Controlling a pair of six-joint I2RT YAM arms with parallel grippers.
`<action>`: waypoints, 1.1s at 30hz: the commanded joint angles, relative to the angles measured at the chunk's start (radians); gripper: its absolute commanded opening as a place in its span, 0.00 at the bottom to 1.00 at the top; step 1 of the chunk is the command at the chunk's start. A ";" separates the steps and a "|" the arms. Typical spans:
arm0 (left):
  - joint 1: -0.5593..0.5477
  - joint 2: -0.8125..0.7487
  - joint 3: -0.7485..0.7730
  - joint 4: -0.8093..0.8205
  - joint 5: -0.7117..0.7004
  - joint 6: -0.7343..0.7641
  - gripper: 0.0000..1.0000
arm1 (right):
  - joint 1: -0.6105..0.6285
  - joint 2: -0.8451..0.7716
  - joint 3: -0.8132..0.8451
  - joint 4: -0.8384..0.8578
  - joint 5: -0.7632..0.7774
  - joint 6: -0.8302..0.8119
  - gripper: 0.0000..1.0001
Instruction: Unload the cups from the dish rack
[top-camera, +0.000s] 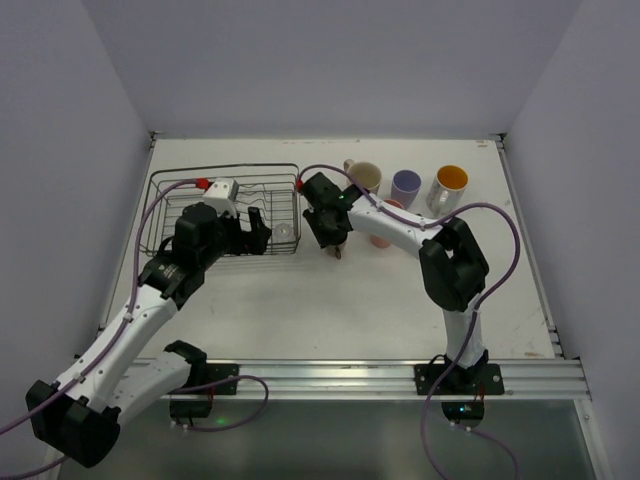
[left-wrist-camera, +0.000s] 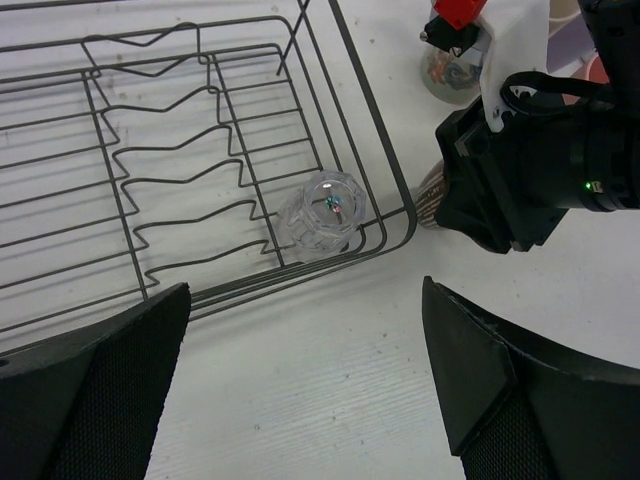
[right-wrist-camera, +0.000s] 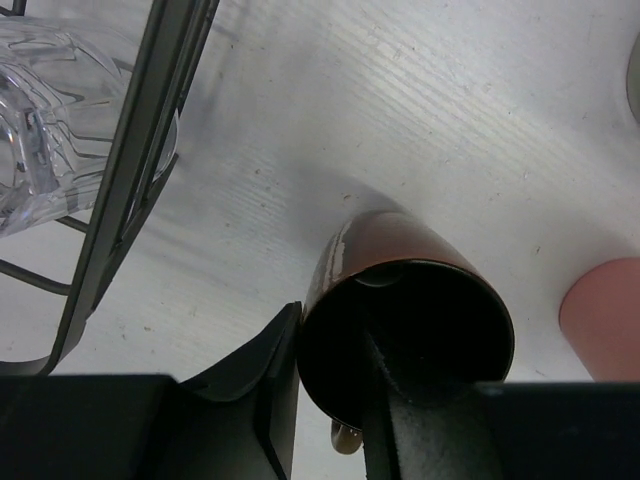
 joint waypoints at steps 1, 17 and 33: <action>0.000 0.039 0.026 0.047 0.074 -0.032 0.99 | -0.001 -0.042 0.004 0.014 0.019 -0.019 0.31; -0.049 0.313 0.133 0.073 0.087 -0.015 0.64 | -0.003 -0.454 -0.267 0.264 -0.105 0.049 0.64; -0.109 0.583 0.254 0.061 -0.074 0.014 0.74 | -0.003 -0.855 -0.599 0.522 -0.110 0.087 0.61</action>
